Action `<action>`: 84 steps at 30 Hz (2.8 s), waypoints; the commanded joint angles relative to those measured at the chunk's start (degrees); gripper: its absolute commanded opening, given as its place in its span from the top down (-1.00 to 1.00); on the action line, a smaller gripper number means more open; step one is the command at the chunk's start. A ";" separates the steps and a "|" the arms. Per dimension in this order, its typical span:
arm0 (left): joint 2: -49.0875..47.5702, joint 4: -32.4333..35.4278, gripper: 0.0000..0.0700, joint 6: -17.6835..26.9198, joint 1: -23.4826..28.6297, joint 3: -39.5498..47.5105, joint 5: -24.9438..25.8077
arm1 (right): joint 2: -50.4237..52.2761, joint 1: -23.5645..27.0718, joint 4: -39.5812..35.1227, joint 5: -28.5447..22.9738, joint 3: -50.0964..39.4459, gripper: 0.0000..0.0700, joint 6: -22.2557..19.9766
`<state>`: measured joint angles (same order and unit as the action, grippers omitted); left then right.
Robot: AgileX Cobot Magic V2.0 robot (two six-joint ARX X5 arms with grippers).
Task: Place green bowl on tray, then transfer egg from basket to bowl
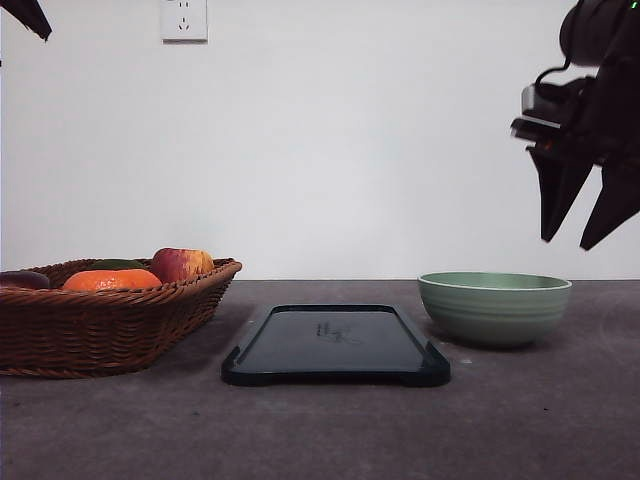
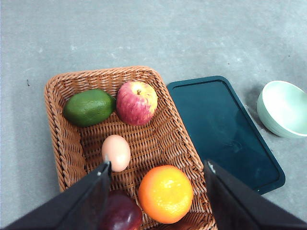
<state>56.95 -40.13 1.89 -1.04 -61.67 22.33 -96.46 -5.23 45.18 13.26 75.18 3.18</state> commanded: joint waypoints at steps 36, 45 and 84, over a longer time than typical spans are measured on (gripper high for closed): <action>0.42 1.07 -0.12 0.24 -0.15 -1.44 0.22 | -9.58 -10.57 11.88 1.73 22.45 1.00 1.11; 0.42 1.06 -0.12 0.24 -0.15 -1.44 0.24 | -17.91 -17.46 11.89 0.91 31.73 1.00 2.43; 0.42 0.69 -0.12 0.26 -0.15 -1.44 0.22 | -19.40 -20.84 8.56 -2.82 32.21 0.31 1.97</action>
<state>56.95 -40.07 1.89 -1.04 -61.67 22.33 -116.06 -25.32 55.12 10.44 106.96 4.93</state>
